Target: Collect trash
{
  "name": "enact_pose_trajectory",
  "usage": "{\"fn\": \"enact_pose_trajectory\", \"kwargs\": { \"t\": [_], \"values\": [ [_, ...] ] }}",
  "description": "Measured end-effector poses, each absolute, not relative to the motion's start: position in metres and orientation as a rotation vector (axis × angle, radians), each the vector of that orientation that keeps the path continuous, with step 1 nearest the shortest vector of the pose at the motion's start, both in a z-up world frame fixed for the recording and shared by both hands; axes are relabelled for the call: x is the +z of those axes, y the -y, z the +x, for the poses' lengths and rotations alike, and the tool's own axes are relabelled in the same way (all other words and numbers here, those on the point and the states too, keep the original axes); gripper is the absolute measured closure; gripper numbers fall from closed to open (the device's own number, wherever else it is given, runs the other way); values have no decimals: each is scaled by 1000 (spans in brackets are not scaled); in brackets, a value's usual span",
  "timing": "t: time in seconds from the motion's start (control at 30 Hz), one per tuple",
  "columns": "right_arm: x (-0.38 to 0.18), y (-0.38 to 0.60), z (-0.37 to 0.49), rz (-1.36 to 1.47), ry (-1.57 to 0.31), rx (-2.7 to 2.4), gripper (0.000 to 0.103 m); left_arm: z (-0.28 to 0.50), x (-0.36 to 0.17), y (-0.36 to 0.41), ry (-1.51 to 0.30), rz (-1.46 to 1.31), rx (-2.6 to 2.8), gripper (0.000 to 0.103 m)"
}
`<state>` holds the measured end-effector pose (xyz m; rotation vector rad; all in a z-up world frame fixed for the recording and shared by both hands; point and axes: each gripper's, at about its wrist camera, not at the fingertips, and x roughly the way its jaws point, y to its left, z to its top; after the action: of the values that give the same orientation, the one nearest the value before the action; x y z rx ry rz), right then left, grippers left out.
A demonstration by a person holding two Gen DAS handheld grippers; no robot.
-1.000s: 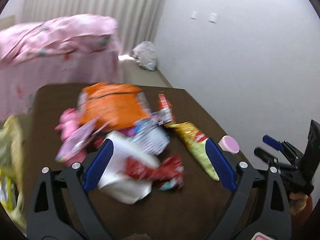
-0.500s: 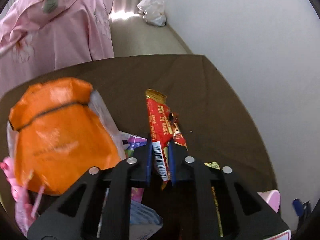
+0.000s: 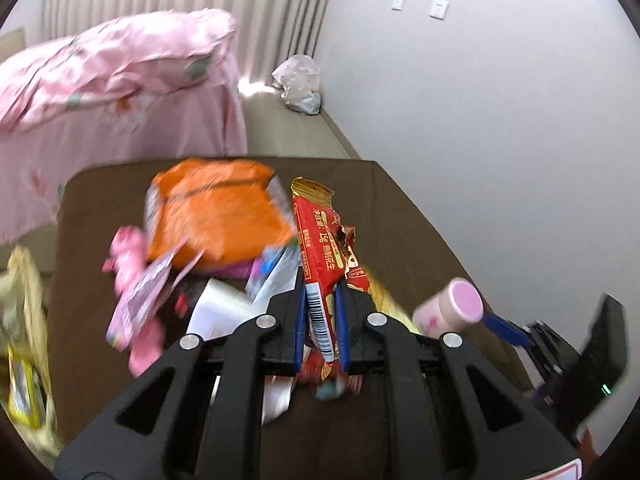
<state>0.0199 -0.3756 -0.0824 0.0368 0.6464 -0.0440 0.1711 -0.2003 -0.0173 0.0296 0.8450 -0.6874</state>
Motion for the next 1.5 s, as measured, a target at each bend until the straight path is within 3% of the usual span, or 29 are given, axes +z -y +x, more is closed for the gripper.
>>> {"fn": "enact_pose_trajectory", "kwargs": {
  "t": [0.37, 0.6, 0.7, 0.77, 0.83, 1.0, 1.07, 1.17, 1.5],
  "values": [
    [-98, 362, 43, 74, -727, -5, 44, 123, -55, 103, -910, -6, -531, 89],
    [-92, 337, 76, 5, -738, -104, 57, 116, -68, 67, -911, -77, -488, 88],
    [-103, 330, 91, -51, -791, -151, 71, 115, -70, 59, -917, -112, -514, 86],
    [-106, 330, 91, -34, -810, -137, 73, 116, -71, 61, -921, -110, -535, 85],
    [-104, 327, 81, -10, -828, -85, 74, 113, -73, 59, -920, -107, -543, 81],
    [-99, 316, 44, 58, -882, 46, 74, 117, -79, 50, -925, -146, -536, 59],
    [-96, 311, 32, 64, -879, 84, 72, 119, -81, 46, -928, -161, -524, 56],
    [-84, 304, 20, 63, -840, 108, 62, 119, -79, 42, -922, -172, -510, 50],
    [-88, 326, 52, 216, -847, 15, 62, 107, -67, 42, -866, -138, -526, 43]
  ]
}}
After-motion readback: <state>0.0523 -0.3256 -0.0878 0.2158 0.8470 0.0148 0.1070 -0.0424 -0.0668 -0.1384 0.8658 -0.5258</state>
